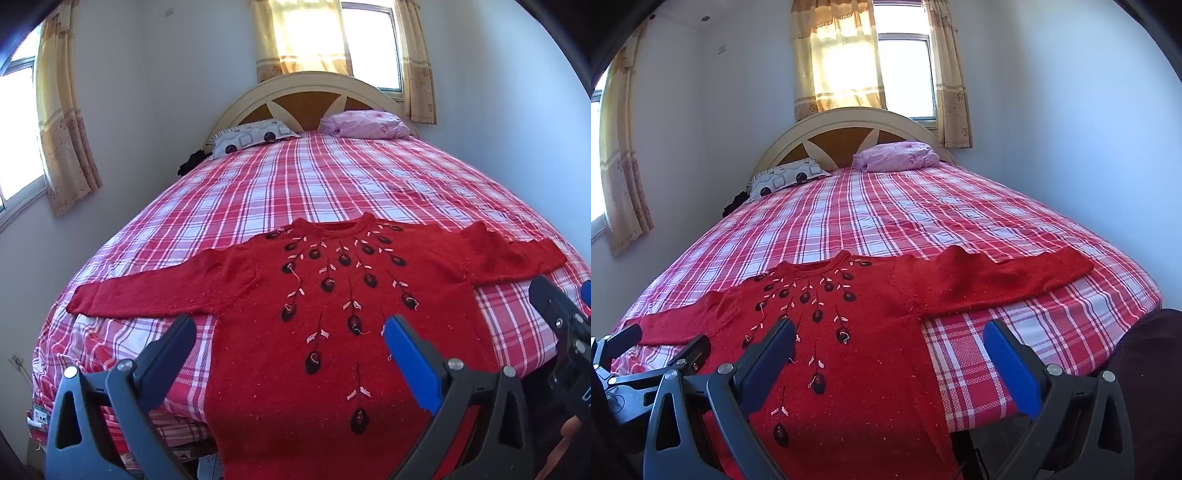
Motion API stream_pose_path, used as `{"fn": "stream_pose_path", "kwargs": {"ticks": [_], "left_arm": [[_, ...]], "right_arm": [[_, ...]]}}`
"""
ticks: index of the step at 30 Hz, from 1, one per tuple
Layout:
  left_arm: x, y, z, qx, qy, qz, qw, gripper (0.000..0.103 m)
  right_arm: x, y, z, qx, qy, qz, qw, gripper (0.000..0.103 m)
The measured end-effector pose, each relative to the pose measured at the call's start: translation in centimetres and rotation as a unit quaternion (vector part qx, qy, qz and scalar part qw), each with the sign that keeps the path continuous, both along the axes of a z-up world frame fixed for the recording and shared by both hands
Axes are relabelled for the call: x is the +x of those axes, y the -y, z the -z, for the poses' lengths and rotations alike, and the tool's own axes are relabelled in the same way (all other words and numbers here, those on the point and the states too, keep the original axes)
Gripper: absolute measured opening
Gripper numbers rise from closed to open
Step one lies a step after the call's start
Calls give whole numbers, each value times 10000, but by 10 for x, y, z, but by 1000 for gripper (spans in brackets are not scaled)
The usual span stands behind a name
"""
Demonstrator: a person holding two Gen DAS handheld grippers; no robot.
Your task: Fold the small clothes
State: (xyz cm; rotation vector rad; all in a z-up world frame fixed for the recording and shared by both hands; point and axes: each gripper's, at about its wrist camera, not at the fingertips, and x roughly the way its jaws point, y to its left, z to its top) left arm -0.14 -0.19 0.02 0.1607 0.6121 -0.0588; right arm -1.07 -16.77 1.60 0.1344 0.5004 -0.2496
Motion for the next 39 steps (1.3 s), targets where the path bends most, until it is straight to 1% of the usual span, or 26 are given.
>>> {"fn": "stream_pose_path", "kwargs": {"ticks": [4,5,8,10,16,18,39], "left_arm": [[-8,12,-1,128,80,153,9998,103],[-4,8,3,-9,15,129,9999,103],[-8,14,2,-11,71,171,9998,103],[-2,-1,0,-193,-6,170,9997,103],[7,-3,6,-147,-122,-16,9998,103],[4,-4,7,-140,-134,-35,9998,103],[3,-6,8,-187,-165,-41,9997,103]], "right_arm": [[4,0,2,-18,-21,-21,10000,102],[5,0,2,-16,-28,-25,10000,102],[-2,2,-3,-28,49,6,10000,102],[-4,3,-3,-29,54,8,10000,102],[-2,4,0,8,30,60,10000,102],[-1,5,1,16,24,56,10000,102],[-1,8,3,41,-16,64,10000,102]]}}
